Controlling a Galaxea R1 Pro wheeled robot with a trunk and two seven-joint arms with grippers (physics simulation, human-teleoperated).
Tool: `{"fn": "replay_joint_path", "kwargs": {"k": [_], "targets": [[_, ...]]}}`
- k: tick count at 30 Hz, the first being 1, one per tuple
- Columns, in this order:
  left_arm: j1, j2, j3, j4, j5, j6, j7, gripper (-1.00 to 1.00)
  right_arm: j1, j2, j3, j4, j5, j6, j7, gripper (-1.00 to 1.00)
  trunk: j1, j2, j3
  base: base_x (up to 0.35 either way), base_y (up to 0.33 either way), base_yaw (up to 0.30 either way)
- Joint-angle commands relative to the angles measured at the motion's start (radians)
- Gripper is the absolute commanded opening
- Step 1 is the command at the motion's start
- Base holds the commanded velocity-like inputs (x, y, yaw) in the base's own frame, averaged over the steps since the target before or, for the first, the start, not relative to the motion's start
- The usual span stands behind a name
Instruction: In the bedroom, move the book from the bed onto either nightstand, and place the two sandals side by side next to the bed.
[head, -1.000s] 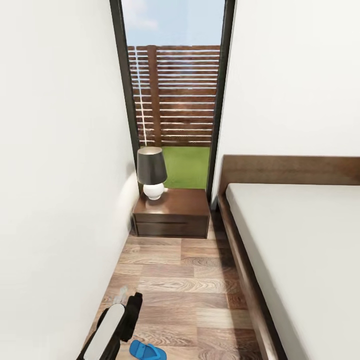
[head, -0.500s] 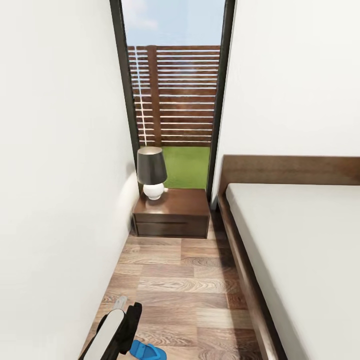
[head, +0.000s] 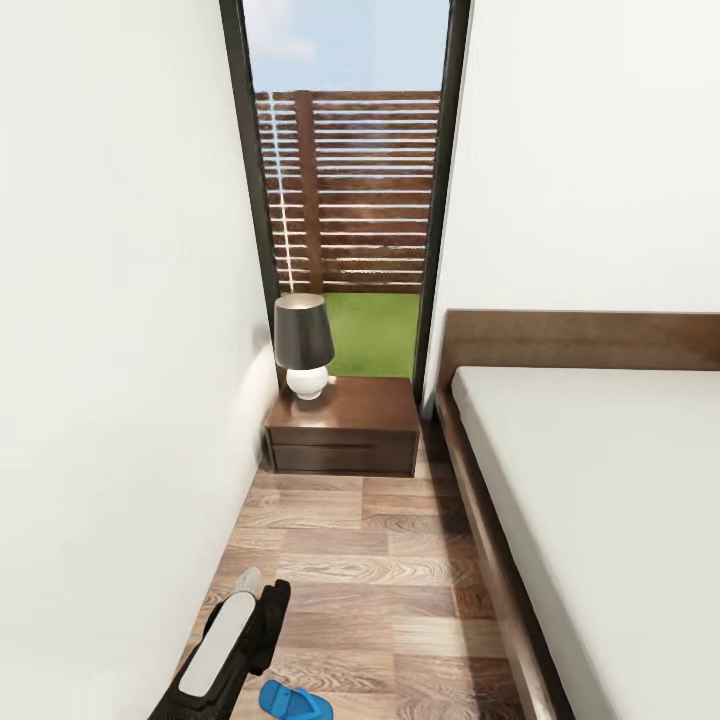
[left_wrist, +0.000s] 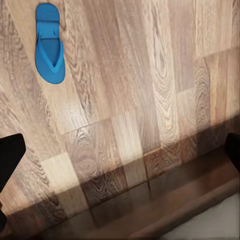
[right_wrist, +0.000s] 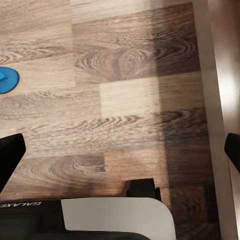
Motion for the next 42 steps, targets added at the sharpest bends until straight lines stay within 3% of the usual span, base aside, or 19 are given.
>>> {"fn": "replay_joint_path", "kwargs": {"k": [1, 8, 20, 25, 30, 42], "targets": [[-0.002, -0.003, 0.000, -0.002, 0.000, 0.004, 0.006, 1.00, -0.001, 0.000, 0.000, 0.001, -0.011, -0.002, 0.007, 1.00, 0.000, -0.001, -0.001, 0.000, 0.000, 0.000], [-0.027, -0.027, -0.001, -0.002, 0.002, 0.003, 0.010, 1.00, -0.001, 0.000, 0.000, 0.001, -0.011, -0.002, 0.004, 1.00, 0.000, -0.001, -0.001, 0.000, 0.000, 0.000], [-0.033, -0.025, -0.010, 0.017, -0.001, 0.008, 0.006, 1.00, -0.001, 0.000, 0.000, 0.001, -0.010, -0.002, 0.001, 1.00, 0.000, -0.001, -0.001, 0.000, 0.000, 0.000], [-0.033, -0.026, -0.075, 0.017, -0.001, 0.004, 0.002, 1.00, -0.001, 0.000, 0.000, 0.001, -0.009, -0.002, 0.001, 1.00, 0.000, -0.001, -0.001, 0.000, 0.000, 0.000], [-0.033, -0.026, -0.098, 0.017, -0.001, 0.001, 0.000, 1.00, -0.001, 0.000, 0.000, 0.001, -0.009, -0.002, 0.001, 1.00, 0.000, -0.001, -0.001, 0.000, 0.000, 0.000], [-0.033, -0.026, -0.101, 0.017, 0.000, 0.004, -0.002, 1.00, -0.001, 0.000, 0.000, -0.001, -0.009, -0.002, 0.003, 1.00, 0.046, -0.085, -0.039, 0.000, 0.000, 0.000]]}}
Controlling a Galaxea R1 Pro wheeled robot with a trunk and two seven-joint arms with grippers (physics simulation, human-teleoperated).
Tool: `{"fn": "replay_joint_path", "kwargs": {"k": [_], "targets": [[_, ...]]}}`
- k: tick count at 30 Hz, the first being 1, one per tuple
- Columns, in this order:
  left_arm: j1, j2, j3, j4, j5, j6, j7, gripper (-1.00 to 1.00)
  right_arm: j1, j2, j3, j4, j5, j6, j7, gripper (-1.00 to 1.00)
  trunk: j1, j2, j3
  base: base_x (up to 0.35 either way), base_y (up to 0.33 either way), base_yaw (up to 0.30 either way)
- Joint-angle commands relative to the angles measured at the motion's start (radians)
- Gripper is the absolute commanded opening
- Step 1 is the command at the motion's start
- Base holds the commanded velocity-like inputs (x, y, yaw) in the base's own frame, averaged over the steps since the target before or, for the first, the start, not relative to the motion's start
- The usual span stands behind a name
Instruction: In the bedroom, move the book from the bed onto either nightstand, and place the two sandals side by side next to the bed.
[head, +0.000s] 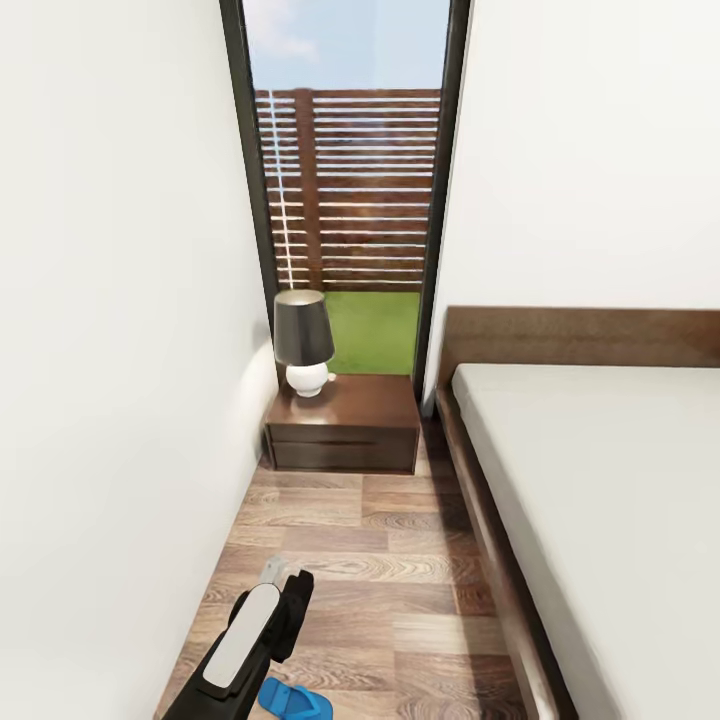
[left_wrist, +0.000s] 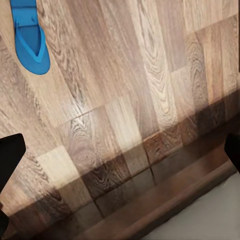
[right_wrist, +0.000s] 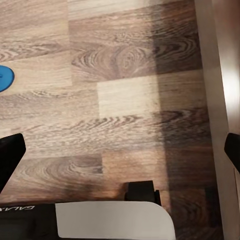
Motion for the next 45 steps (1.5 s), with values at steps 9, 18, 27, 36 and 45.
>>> {"fn": "replay_joint_path", "kwargs": {"k": [9, 18, 27, 36, 45], "targets": [[-0.001, 0.000, 0.000, -0.001, 0.001, 0.005, 0.004, 1.00, -0.001, 0.000, 0.000, 0.001, -0.011, -0.002, 0.009, 1.00, 0.035, -0.064, -0.029, 0.000, 0.000, 0.000], [-0.001, 0.000, 0.000, -0.001, 0.001, 0.006, 0.004, 1.00, -0.001, 0.000, -0.001, -0.019, -0.011, -0.001, 0.012, 1.00, 0.069, -0.127, -0.057, 0.000, 0.000, 0.000], [-0.001, 0.000, -0.006, -0.001, 0.001, 0.008, 0.004, 1.00, -0.006, 0.036, -0.003, -0.639, -0.023, 0.458, 0.004, 1.00, 0.081, -0.148, -0.067, 0.000, 0.000, 0.000], [-0.001, 0.001, -0.064, -0.001, -0.001, 0.007, 0.004, 1.00, -0.092, 0.037, -0.003, -0.854, -0.115, 0.719, 0.013, 1.00, 0.081, -0.148, -0.067, 0.000, 0.000, 0.000], [-0.001, 0.001, -0.078, -0.001, -0.001, 0.007, 0.004, 1.00, -0.099, 0.031, -0.003, -1.003, -0.360, 0.956, 0.016, 1.00, 0.081, -0.148, -0.067, 0.000, 0.000, 0.000]]}}
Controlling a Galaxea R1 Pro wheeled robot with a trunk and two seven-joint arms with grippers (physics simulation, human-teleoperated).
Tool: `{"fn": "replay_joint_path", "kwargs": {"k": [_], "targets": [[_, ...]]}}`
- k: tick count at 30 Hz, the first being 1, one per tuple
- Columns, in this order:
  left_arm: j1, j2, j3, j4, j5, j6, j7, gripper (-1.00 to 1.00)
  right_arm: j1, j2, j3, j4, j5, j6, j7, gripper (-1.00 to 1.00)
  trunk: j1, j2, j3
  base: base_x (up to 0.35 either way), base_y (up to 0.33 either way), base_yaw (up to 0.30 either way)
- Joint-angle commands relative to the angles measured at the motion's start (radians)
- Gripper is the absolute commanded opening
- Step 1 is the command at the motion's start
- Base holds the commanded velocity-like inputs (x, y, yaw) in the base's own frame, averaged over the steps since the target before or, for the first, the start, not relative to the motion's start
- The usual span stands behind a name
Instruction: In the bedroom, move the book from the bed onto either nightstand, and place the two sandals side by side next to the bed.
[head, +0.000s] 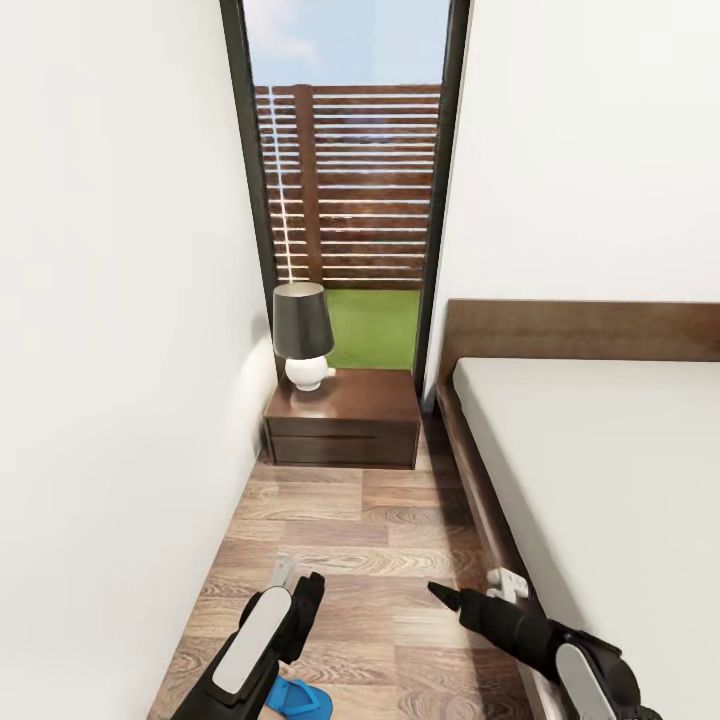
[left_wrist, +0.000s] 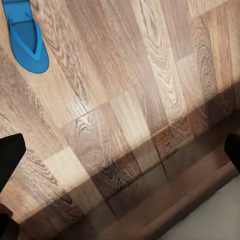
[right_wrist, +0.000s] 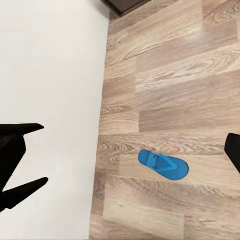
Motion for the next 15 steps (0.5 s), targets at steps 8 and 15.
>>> {"fn": "replay_joint_path", "kwargs": {"k": [8, 15], "targets": [[-0.001, -0.001, -0.002, -0.001, 0.000, 0.006, 0.005, 1.00, -0.003, 0.003, 0.005, -0.085, -0.023, 0.034, 0.049, 1.00, 0.000, 0.000, -0.001, 0.000, 0.000, 0.000], [-0.001, -0.001, -0.002, -0.001, 0.000, 0.005, 0.005, 1.00, -0.003, 0.014, 0.008, -0.085, -0.018, 0.029, 0.104, 1.00, 0.000, 0.000, -0.001, 0.000, 0.000, 0.000]]}}
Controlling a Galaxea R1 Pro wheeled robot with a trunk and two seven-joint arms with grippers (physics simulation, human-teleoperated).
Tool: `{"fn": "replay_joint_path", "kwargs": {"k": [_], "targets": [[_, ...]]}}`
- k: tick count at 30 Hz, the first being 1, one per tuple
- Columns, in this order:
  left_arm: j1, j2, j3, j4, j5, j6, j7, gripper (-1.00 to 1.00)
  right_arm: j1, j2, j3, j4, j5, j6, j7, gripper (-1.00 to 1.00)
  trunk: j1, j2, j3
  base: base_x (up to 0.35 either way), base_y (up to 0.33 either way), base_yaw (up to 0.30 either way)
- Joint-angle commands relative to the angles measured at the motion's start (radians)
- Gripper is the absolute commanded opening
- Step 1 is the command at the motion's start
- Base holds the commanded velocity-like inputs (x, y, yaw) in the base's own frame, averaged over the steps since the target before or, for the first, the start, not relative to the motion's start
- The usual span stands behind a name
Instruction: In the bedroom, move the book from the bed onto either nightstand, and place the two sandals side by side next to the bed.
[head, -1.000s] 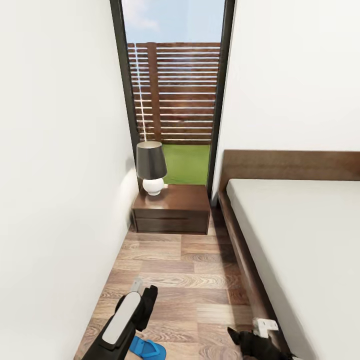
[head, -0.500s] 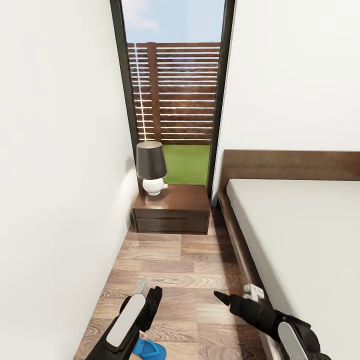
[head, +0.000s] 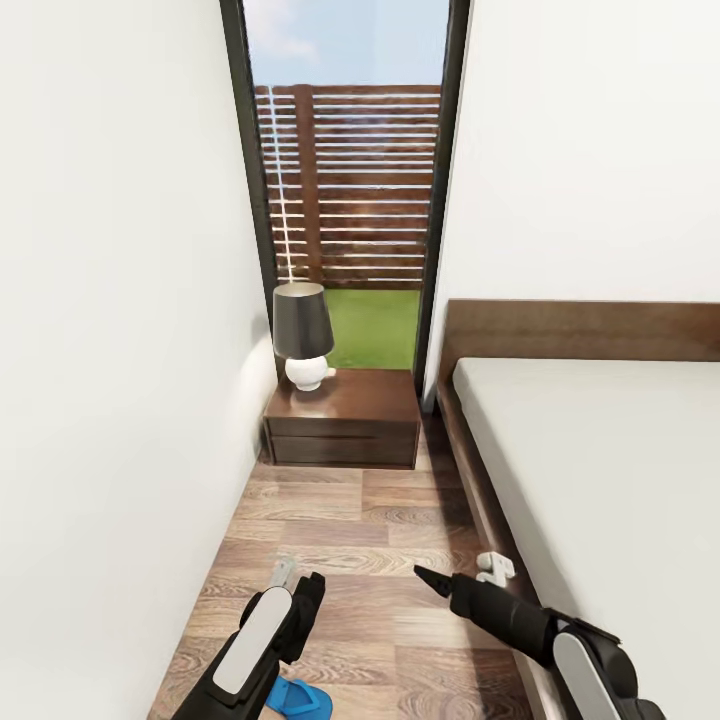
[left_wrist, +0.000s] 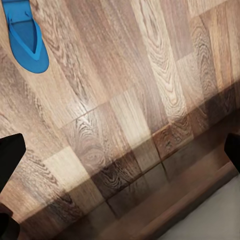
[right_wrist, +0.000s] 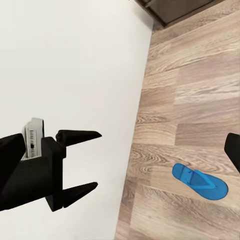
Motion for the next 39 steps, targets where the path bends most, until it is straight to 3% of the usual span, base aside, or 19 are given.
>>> {"fn": "replay_joint_path", "kwargs": {"k": [1, 5, 8, 26, 39], "targets": [[-0.001, 0.000, 0.000, -0.001, 0.000, 0.005, 0.005, 1.00, -0.001, 0.012, 0.000, 0.001, 0.003, 0.001, -0.006, 1.00, 0.000, 0.000, -0.001, 0.000, 0.000, 0.000], [-0.001, 0.000, 0.000, -0.001, 0.000, 0.005, 0.005, 1.00, -0.001, 0.059, 0.001, 0.004, 0.037, -0.013, -0.031, 1.00, 0.000, 0.000, -0.001, 0.000, 0.000, 0.000], [-0.001, 0.000, 0.000, -0.001, 0.000, 0.005, 0.005, 1.00, -0.001, 0.070, 0.001, 0.004, 0.049, -0.015, -0.035, 1.00, 0.000, 0.000, -0.001, 0.000, 0.000, 0.000], [-0.001, 0.000, 0.000, -0.001, 0.000, 0.005, 0.005, 1.00, -0.001, 0.074, 0.005, 0.003, 0.044, -0.002, -0.024, 1.00, 0.000, 0.000, -0.001, 0.000, 0.000, 0.000], [-0.001, 0.000, 0.000, -0.001, 0.000, 0.006, 0.004, 1.00, -0.001, 0.074, 0.006, 0.003, 0.044, -0.002, -0.024, 1.00, 0.050, -0.091, -0.042, 0.000, 0.000, 0.000]]}}
